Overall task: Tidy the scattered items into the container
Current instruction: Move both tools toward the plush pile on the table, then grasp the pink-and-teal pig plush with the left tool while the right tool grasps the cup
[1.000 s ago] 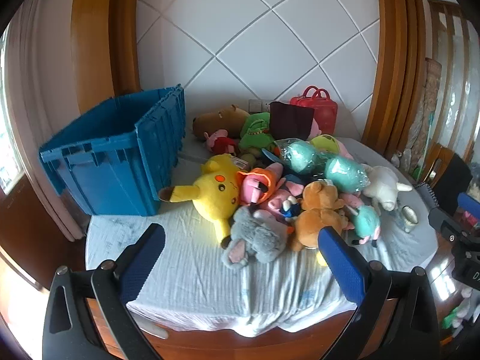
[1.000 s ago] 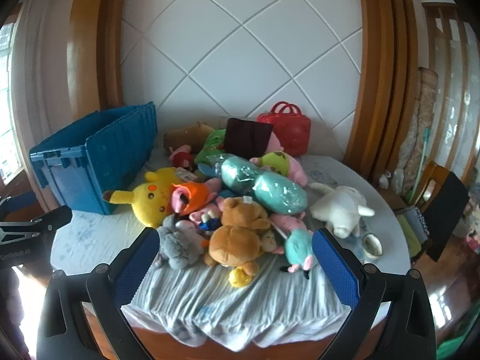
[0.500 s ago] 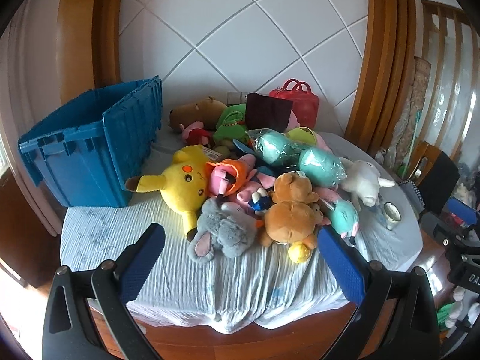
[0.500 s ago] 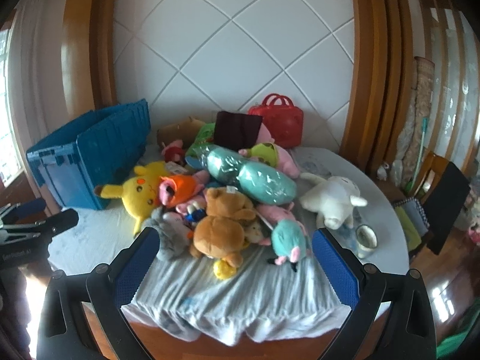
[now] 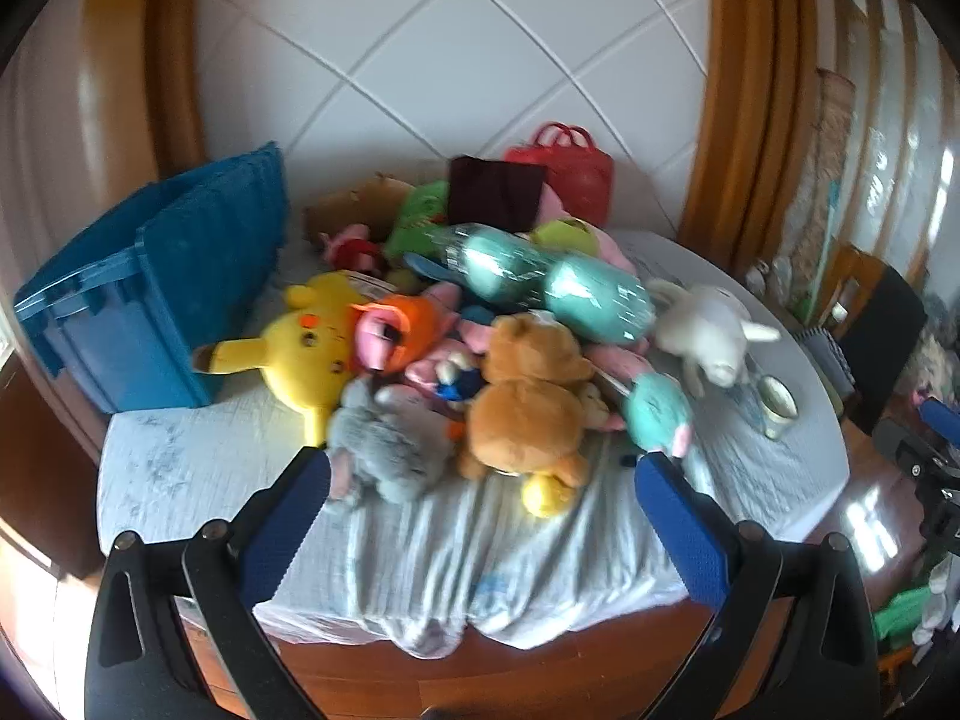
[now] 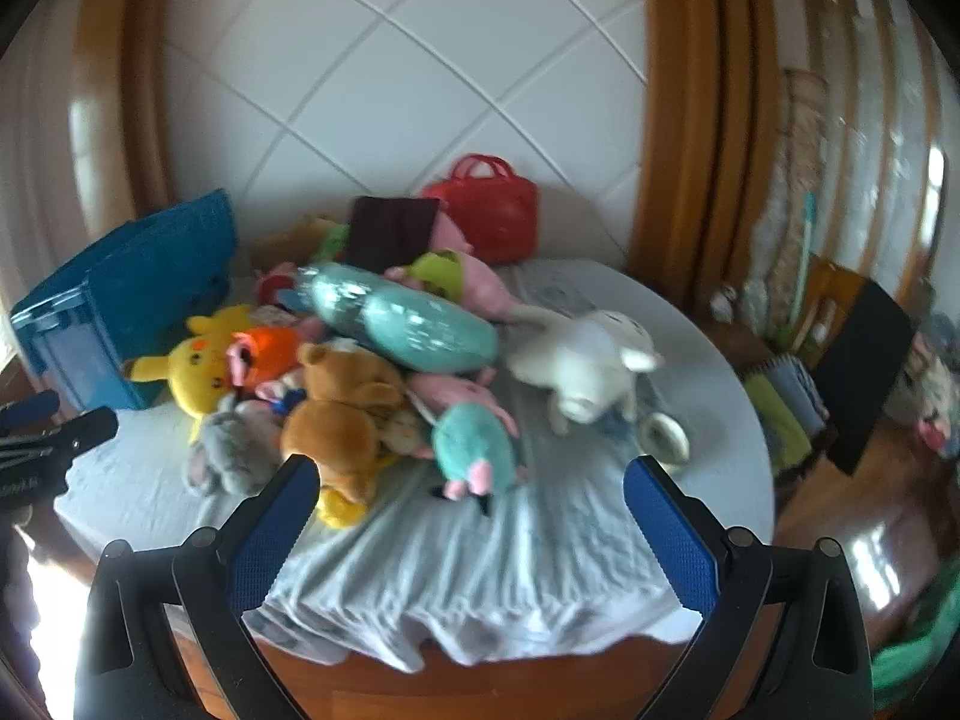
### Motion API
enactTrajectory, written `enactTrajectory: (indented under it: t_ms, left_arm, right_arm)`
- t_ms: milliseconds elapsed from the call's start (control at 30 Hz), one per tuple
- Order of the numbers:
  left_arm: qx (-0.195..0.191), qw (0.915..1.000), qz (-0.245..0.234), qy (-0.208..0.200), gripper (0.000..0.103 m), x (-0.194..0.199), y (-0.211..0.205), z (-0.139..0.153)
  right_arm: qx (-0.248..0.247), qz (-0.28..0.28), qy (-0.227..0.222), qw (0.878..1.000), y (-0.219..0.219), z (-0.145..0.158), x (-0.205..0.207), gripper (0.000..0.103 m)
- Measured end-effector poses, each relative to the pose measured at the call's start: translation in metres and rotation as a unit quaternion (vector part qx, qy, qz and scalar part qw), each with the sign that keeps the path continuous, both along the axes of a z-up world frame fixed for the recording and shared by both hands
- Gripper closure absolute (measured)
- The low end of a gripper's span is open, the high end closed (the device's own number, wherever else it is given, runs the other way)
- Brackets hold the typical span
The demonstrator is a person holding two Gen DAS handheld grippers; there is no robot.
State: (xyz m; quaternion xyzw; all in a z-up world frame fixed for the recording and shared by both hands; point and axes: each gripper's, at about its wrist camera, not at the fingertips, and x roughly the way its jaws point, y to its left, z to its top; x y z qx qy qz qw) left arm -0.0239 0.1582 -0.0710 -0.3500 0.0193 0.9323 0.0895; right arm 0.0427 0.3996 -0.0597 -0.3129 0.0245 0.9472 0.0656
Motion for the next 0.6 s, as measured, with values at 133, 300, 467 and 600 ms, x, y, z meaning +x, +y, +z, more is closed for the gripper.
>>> enactTrajectory:
  t_ms: [133,300,467,600]
  left_arm:
    - [-0.009,0.9994,-0.032,-0.005,0.0,-0.009,0.037,-0.008]
    - [-0.005,0.9973,-0.07,-0.02,0.0,-0.027,0.082,-0.022]
    - [0.003,0.9941,-0.104,-0.028,0.0,-0.053,0.13,-0.033]
    - [0.0,0.9912,-0.124,-0.045,0.0,-0.08,0.175,-0.048]
  right_arm:
    - [-0.006,-0.025,-0.011,1.0,0.029,-0.01,0.004,0.0]
    - [-0.016,-0.062,-0.027,0.998,0.065,-0.021,0.009,0.0]
    - [-0.013,-0.091,-0.037,0.995,0.101,-0.027,0.001,0.0]
    - [-0.013,-0.095,-0.067,0.993,0.133,-0.042,-0.023,0.0]
